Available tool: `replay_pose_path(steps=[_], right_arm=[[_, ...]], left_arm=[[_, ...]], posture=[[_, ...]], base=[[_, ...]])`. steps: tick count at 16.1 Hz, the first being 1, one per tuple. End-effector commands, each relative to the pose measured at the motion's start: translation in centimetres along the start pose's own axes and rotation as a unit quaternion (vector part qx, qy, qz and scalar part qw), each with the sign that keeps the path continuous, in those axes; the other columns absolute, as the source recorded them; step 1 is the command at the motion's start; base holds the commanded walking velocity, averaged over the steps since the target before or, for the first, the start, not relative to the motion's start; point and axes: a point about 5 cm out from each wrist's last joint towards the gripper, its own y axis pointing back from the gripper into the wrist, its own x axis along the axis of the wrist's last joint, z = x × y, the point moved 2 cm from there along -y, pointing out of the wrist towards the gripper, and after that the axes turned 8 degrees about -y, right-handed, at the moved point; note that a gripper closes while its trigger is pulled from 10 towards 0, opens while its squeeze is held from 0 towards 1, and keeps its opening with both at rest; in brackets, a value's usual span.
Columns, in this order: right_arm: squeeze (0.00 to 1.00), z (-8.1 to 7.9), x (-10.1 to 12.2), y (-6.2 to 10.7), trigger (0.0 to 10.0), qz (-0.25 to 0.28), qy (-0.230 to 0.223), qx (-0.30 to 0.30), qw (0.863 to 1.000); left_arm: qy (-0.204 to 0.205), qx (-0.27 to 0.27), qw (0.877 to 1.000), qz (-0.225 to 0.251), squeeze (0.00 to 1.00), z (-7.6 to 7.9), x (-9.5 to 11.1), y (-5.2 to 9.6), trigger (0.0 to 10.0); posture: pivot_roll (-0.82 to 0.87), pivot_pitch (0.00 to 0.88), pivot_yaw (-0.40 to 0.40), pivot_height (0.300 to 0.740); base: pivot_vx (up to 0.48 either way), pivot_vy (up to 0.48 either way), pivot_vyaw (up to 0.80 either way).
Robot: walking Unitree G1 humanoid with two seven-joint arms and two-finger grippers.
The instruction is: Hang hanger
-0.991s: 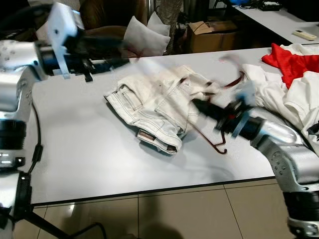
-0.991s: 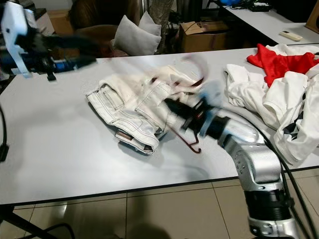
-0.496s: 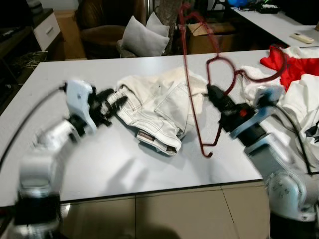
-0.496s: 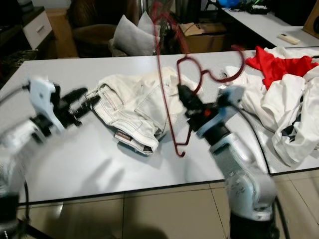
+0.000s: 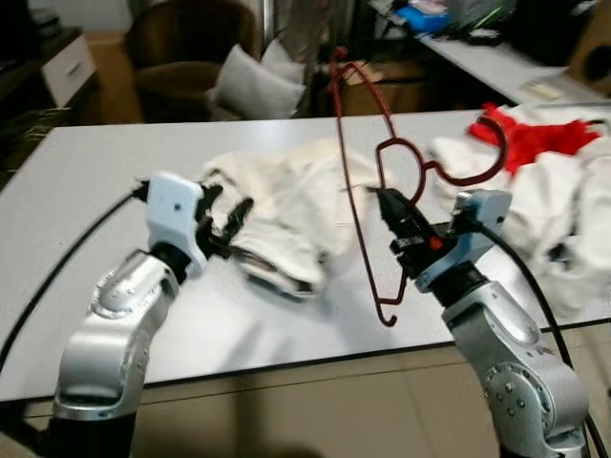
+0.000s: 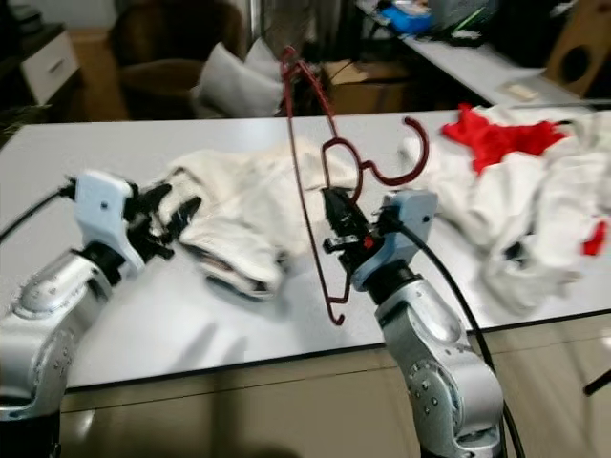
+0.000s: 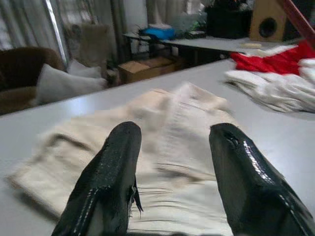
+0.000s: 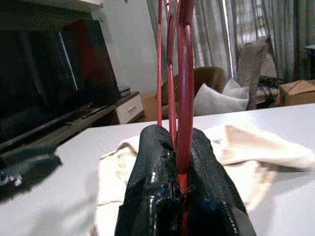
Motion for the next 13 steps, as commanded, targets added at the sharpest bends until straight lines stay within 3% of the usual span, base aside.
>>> replay_pose_path(steps=[1, 5, 13], right_arm=[[0.00, 0.32, -0.01, 0.30, 0.0, 0.001, 0.016, -0.018, 1.000], [0.00, 0.02, -0.59, 0.84, 0.0, -0.025, 0.043, -0.008, 0.999], [0.00, -0.13, -0.90, 1.12, 0.0, -0.024, 0.038, -0.008, 0.999]], left_arm=[[-0.006, -0.006, 1.000, 0.004, 0.00, 0.45, 0.61, -0.25, 10.0], [-0.010, -0.017, 1.000, -0.006, 0.00, 1.06, 0.41, -0.33, 10.0], [-0.015, -0.019, 1.000, -0.012, 0.00, 1.30, 0.14, -0.48, 10.0]], posture=[[-0.14, 0.000, 0.030, 0.740], [-0.13, 0.000, 0.045, 0.740], [-0.15, 0.000, 0.038, 0.740]], base=[[0.000, -0.390, 0.00], [0.000, -0.391, 0.00], [0.000, -0.368, 0.00]])
